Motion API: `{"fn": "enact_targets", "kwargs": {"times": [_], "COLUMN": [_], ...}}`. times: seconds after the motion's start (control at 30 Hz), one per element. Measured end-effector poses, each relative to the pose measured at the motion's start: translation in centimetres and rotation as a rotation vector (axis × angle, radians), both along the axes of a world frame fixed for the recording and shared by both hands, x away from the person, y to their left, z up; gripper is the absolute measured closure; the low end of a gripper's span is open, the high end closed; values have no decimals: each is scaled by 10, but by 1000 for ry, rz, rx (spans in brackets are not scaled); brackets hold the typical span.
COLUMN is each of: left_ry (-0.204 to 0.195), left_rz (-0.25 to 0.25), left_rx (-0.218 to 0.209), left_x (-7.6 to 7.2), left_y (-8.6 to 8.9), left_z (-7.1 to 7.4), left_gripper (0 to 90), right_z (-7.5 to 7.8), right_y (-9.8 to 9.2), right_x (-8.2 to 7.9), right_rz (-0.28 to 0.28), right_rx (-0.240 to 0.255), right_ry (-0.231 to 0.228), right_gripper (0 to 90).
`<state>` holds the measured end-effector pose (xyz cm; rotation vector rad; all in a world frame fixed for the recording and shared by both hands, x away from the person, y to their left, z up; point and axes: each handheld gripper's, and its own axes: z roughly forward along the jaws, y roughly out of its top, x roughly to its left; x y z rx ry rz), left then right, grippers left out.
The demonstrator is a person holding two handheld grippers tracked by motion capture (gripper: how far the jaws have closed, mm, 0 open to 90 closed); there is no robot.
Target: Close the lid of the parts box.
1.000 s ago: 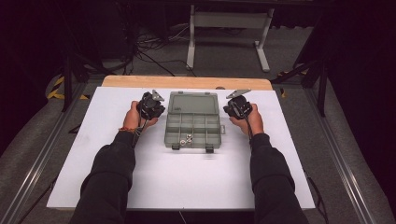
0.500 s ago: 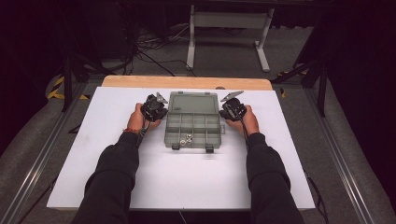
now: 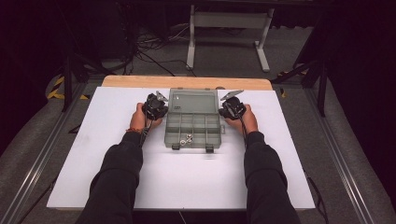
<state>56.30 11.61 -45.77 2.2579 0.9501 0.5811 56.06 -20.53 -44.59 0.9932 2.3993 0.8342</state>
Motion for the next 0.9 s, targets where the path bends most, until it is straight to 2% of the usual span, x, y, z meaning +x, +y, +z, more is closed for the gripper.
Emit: {"fn": "enact_targets", "kwargs": {"times": [0.1,0.13,0.27,0.43,0.47,0.6,0.63,0.7,0.77,0.9], "left_ry": [-6,-10,-26,-51,-53,-51,-57,-83,-81,-93], "left_rz": [13,16,38,51,52,55,63,70,78,78], "left_rx": [3,1,-39,-98,-94,-99,-118,-125,-154,-167], "left_x": [2,2,5,6,7,8,9,9,10,13], "left_y": [-2,-2,0,5,5,6,7,9,12,10], "left_z": [0,0,-1,-2,-3,-1,1,4,8,14], "left_gripper": [868,869,861,861,856,855,856,862,861,857], "right_z": [-1,-1,-6,-9,-9,-8,-9,-8,-6,-2], "right_y": [3,3,2,1,1,2,3,5,5,4], "right_x": [2,1,3,2,2,1,1,1,0,-1], "right_rz": [-14,-20,-47,-48,-50,-50,-49,-50,-49,-48], "right_rx": [-12,-15,36,83,88,78,85,80,93,101], "right_ry": [-19,-39,-71,-69,-66,-71,-73,-84,-97,-108], "right_gripper": [900,900,900,900,900,900,900,900,900,900]}}
